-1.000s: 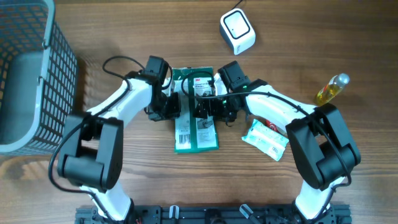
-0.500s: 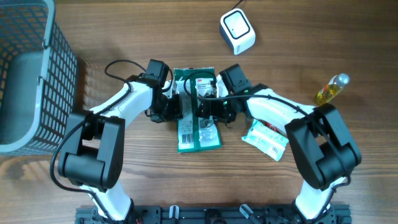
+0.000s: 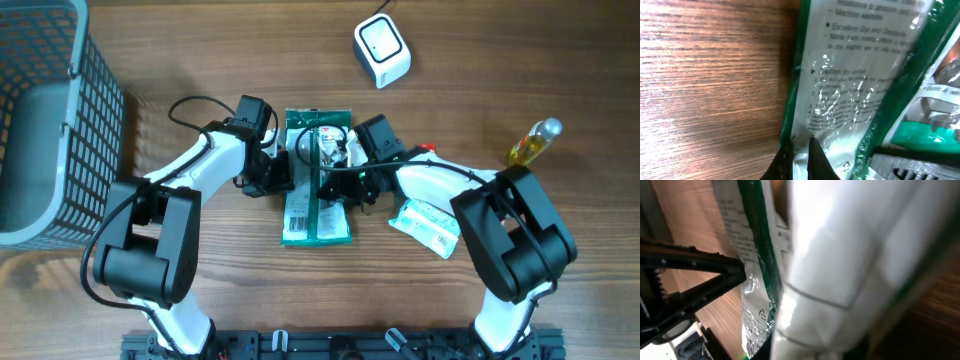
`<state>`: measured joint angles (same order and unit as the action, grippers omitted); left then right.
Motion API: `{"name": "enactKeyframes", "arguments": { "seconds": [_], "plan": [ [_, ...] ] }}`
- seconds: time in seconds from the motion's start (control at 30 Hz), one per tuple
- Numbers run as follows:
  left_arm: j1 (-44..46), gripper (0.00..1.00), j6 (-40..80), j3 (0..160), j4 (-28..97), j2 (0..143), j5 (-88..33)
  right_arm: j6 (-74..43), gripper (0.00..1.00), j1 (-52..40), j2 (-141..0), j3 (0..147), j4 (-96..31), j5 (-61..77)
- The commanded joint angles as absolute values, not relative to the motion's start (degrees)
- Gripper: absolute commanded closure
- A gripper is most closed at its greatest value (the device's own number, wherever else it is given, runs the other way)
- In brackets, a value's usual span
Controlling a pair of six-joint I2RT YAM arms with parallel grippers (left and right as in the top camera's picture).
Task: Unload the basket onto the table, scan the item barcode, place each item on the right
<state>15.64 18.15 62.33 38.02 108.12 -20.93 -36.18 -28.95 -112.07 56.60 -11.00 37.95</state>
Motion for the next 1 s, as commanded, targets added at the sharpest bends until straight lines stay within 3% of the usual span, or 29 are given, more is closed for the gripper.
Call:
{"name": "enactKeyframes", "arguments": {
  "seconds": [0.0,0.2,0.43,0.6,0.63,0.67,0.7,0.97],
  "plan": [
    [15.97,0.96,18.48,60.31,36.80,110.39,-16.91,-35.99,0.95,-29.41,-114.02,55.35,-11.31,36.05],
    [13.80,0.95,18.46,63.75,39.57,108.05,-16.91,-35.75,0.96,-29.41,-114.02,55.37,-11.09,35.81],
    [3.20,0.91,18.48,66.72,39.44,99.74,-11.35,-34.87,0.96,-29.41,-114.02,55.35,-11.16,35.66],
    [-0.93,0.78,18.46,66.65,40.51,99.90,-3.75,-34.50,0.96,-29.41,-114.02,55.37,-10.79,35.64],
    [-1.10,0.67,18.46,66.65,40.56,99.90,-3.75,-34.52,0.96,-29.39,-114.02,55.37,-10.74,35.64],
    [-1.08,0.47,18.46,66.65,40.75,99.90,-3.77,-34.50,0.96,-29.39,-114.02,55.37,-10.74,35.64],
    [-1.06,0.01,18.48,66.65,41.04,99.90,-3.79,-34.50,0.96,-29.39,-114.02,55.37,-10.74,35.64],
    [-0.97,0.00,18.46,66.65,40.97,99.90,-3.77,-34.46,0.96,-29.39,-114.02,55.37,-10.74,35.64]
  ]
}}
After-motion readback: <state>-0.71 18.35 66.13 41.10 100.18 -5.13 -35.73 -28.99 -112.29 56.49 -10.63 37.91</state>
